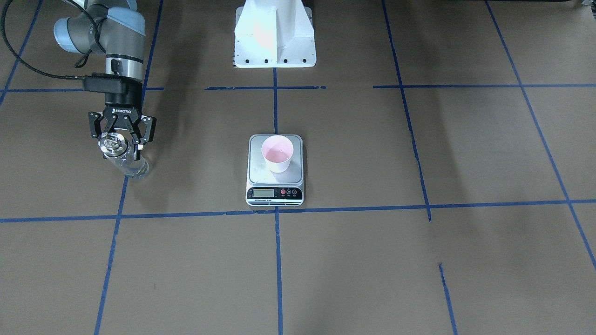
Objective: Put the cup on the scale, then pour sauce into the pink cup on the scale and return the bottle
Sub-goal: 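Hold the upright sauce bottle with the right gripper above its spot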
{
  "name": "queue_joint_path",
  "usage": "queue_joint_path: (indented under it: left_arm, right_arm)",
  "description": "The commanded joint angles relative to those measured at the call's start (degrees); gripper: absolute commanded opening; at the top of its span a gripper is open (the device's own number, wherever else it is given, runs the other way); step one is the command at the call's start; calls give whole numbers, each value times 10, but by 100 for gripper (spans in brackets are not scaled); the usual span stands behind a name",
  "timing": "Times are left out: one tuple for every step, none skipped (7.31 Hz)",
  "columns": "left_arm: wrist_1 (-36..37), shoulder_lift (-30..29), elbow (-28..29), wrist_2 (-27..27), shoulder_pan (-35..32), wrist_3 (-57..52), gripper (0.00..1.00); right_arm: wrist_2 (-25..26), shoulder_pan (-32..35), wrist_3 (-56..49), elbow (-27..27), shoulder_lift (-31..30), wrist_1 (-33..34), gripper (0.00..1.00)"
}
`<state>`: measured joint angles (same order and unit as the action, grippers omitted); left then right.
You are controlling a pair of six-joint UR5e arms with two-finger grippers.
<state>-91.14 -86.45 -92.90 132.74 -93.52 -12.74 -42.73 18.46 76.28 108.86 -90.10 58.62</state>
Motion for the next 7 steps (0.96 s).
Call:
queue_joint_path:
  left_arm:
    - [0, 0, 0, 0, 0, 0, 100]
    - [0, -1, 0, 1, 3, 0, 100]
    - [0, 0, 0, 1, 4, 0, 100]
    - [-1, -1, 0, 1, 5, 0, 100]
    - [-1, -1, 0, 1, 6, 0, 100]
    - [-1, -1, 0, 1, 6, 0, 100]
    - [-1, -1, 0, 1, 6, 0, 100]
  right_arm:
    - [-1, -4, 0, -1, -2, 0, 0]
    - [-1, -4, 0, -1, -2, 0, 0]
    - [-1, -5, 0, -3, -2, 0, 0]
    - [-1, -7, 0, -7, -2, 0, 0]
    - [-1, -7, 0, -8, -2, 0, 3]
    - [0, -7, 0, -8, -2, 0, 7]
    - [0, -8, 0, -8, -2, 0, 19]
